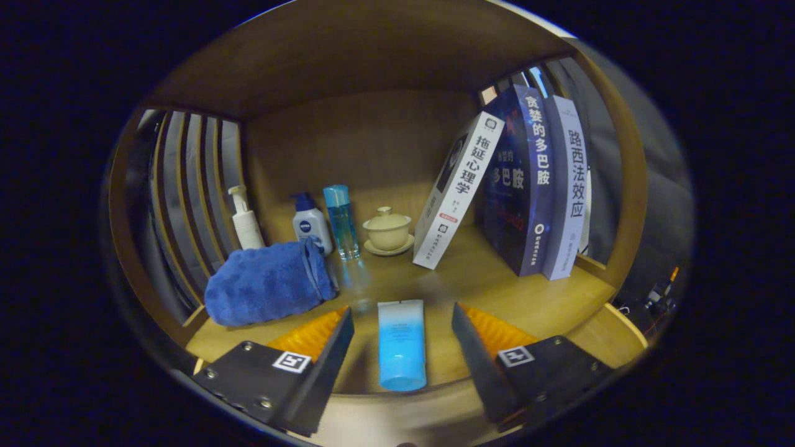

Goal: Pull open the drawer, take out the items inside it, and place them on the countertop above the cabinet.

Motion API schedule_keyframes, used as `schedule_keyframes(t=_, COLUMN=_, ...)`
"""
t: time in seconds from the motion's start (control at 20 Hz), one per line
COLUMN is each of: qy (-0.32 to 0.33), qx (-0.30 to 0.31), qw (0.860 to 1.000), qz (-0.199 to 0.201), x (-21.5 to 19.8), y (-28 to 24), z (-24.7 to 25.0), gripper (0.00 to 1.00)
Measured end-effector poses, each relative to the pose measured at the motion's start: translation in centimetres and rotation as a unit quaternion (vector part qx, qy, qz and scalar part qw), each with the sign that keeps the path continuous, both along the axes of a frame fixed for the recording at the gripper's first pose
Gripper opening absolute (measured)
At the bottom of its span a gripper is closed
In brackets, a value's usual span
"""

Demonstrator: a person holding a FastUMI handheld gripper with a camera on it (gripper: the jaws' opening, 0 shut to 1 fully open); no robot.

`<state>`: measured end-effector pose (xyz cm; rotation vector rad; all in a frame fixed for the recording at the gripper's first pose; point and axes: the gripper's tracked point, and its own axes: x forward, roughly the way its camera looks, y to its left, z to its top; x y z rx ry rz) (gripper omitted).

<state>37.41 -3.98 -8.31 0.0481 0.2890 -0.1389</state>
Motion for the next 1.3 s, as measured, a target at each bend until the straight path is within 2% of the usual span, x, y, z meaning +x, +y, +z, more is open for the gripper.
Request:
schedule_keyframes(t=0.05, qy=0.001, qx=0.001, qw=1.000, qz=0.006, x=-0.7, y=0.2, z=0.4, gripper=0.98)
schedule_keyframes(t=0.55, qy=-0.033, qx=-0.041, qw=0.998, qz=0.015, x=-11.1, y=0.7, z=5.7, gripper=0.99)
schedule_keyframes(t=0.9, qy=-0.087, qx=-0.052, qw=0.994, qz=0.032, x=-20.8, y=2.8, z=9.4, gripper=1.00)
schedule_keyframes(t=1.3, qy=-0.116, qx=-0.025, qw=0.992, qz=0.030, x=-29.0, y=2.0, z=7.5, gripper=1.00)
